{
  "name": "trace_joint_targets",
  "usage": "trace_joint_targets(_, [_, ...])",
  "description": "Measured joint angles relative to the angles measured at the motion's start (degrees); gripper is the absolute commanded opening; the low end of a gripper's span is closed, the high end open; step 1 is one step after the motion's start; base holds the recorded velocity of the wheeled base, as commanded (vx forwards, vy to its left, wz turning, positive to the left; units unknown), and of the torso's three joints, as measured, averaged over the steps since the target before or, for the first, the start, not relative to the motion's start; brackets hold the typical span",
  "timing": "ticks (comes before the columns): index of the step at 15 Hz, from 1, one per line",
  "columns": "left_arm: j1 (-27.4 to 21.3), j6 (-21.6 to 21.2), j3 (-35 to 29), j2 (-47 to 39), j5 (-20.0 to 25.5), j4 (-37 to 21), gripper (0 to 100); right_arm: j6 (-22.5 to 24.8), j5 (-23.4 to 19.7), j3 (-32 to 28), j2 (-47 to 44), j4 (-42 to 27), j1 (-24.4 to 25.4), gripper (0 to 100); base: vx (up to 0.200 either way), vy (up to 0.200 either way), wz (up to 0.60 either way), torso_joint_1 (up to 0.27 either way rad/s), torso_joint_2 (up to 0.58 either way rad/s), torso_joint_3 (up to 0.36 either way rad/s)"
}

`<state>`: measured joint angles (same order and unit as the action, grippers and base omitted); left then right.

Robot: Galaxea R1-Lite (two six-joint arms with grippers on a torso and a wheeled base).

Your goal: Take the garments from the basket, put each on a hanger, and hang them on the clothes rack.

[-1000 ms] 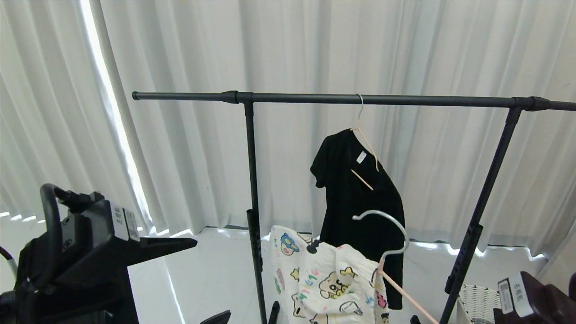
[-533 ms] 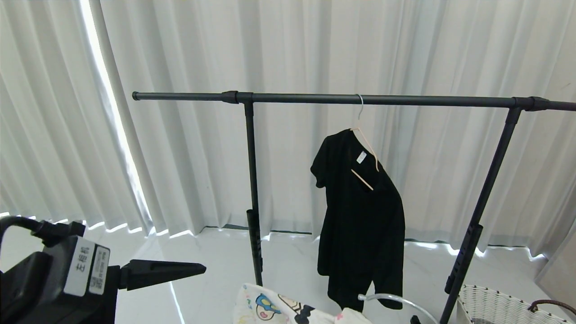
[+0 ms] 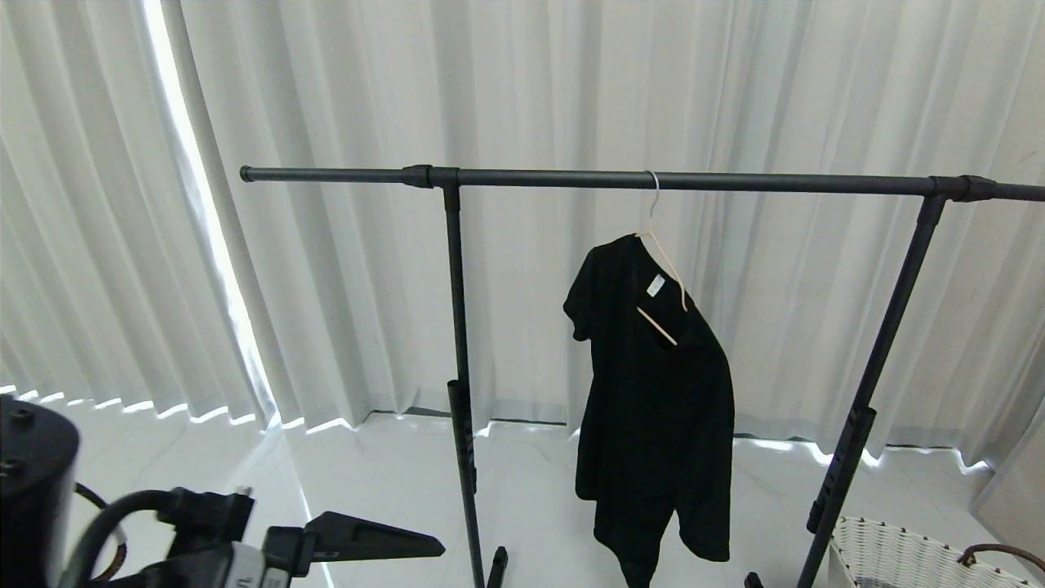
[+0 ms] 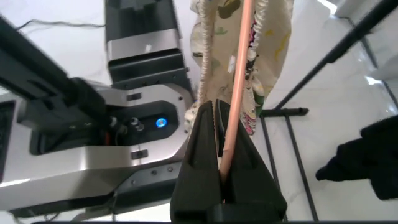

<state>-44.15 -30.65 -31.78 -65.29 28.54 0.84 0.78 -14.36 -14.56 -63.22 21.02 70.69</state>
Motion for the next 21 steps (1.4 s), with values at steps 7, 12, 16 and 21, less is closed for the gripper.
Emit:
trace_joint_targets(7, [-3.5,-0.5,-2.3,-9.2,0.0,0.7,100,-0.1,0.1,-4.7,-5.2,0.3,1.3,0,0.000,0.000,0.00,0.000,0.00,0.000])
trace_joint_targets(12, [-3.3,-0.3,-2.3,-10.0,0.0,0.8,100,0.1,0.2,-7.6,-6.0,0.2,1.4,0,0.000,0.000,0.00,0.000,0.00,0.000])
trace_joint_targets(16, [-3.0,-0.3,-2.5,-9.9,0.0,0.8,100,0.2,0.1,-8.9,-6.5,0.2,2.0,0,0.000,0.000,0.00,0.000,0.00,0.000])
trace_joint_targets(21, [-3.0,-0.3,-2.5,-9.7,0.0,0.8,0,0.4,0.2,-10.1,-7.4,0.2,2.4,0,0.000,0.000,0.00,0.000,0.00,0.000])
